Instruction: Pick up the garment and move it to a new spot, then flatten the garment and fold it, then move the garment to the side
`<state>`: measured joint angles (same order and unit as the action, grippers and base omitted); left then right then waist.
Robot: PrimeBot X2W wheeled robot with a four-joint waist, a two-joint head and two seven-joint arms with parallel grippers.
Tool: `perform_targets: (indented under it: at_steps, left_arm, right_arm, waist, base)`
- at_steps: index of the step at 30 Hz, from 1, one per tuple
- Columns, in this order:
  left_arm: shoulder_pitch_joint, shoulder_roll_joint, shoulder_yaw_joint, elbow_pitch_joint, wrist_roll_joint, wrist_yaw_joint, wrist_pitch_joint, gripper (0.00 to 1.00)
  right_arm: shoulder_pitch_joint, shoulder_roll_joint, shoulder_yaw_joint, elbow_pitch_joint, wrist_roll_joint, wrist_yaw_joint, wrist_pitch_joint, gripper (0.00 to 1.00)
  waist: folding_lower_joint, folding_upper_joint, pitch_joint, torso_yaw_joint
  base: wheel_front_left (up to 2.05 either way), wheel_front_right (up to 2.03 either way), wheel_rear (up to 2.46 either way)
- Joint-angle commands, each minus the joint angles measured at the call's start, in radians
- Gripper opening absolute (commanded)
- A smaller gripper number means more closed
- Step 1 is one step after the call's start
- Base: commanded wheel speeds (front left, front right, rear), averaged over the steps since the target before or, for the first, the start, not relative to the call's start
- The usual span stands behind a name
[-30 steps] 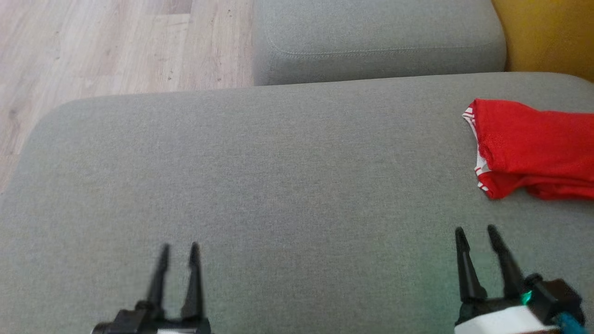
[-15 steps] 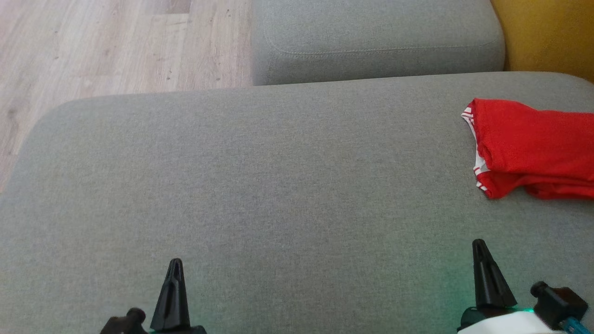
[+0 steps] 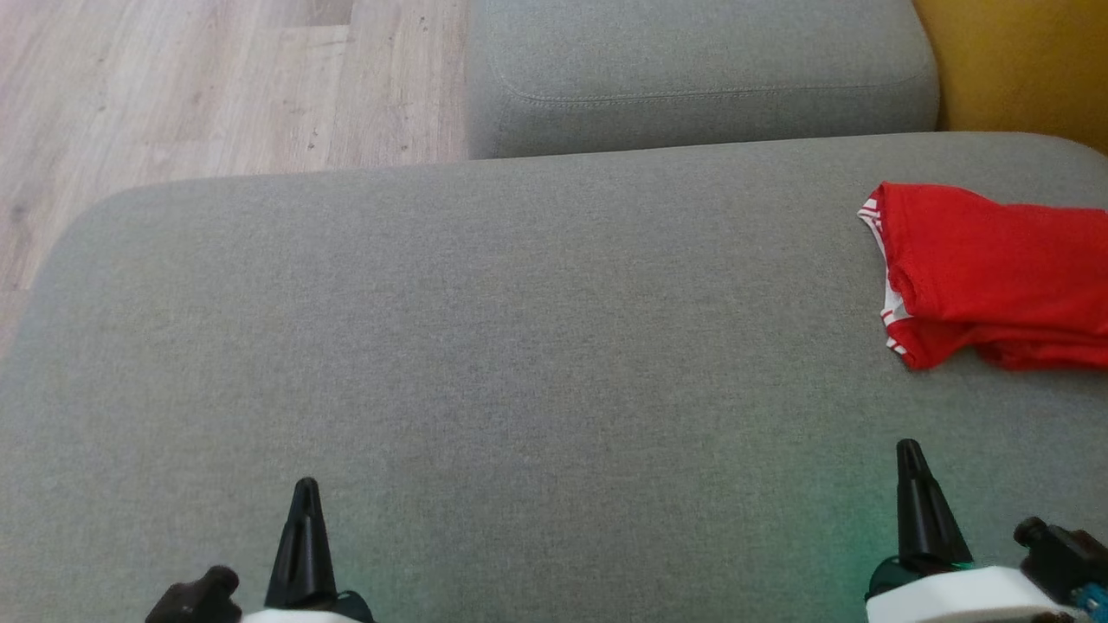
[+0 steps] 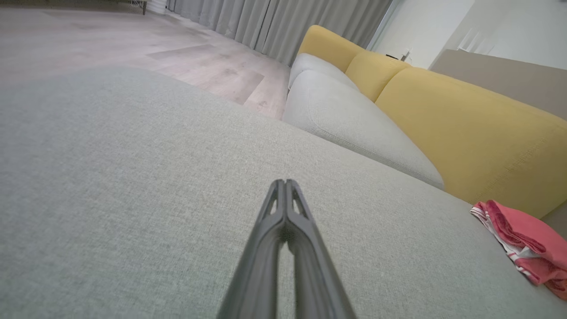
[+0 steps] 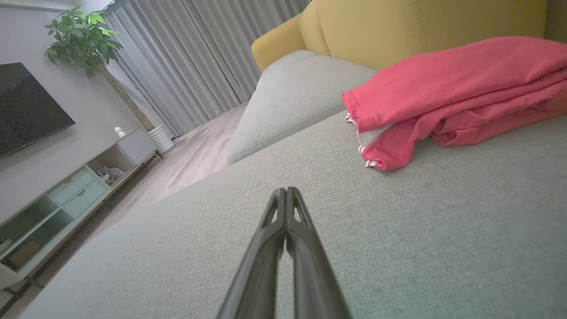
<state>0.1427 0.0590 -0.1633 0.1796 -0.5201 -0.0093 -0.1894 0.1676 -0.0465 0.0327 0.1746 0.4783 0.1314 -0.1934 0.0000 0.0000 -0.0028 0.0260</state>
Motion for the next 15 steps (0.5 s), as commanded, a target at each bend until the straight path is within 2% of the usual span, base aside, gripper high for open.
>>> perform_targets:
  at_steps: [1, 15]
  left_arm:
    - [-0.047, 0.011, 0.018, -0.025, -0.032, -0.005, 0.004, 0.0]
    - [-0.076, 0.016, 0.045, -0.014, -0.194, -0.022, 0.039, 0.0]
  right_arm:
    - [-0.051, -0.018, -0.002, -0.027, 0.035, 0.0, 0.006, 0.0]
    - [-0.083, -0.023, -0.012, -0.014, 0.203, 0.0, 0.041, 0.0]
  waist:
    - [0.0, 0.0, 0.0, 0.0]
    - [0.0, 0.0, 0.001, -0.004]
  base:
    - [0.0, 0.0, 0.0]
    - [0.0, 0.0, 0.0]
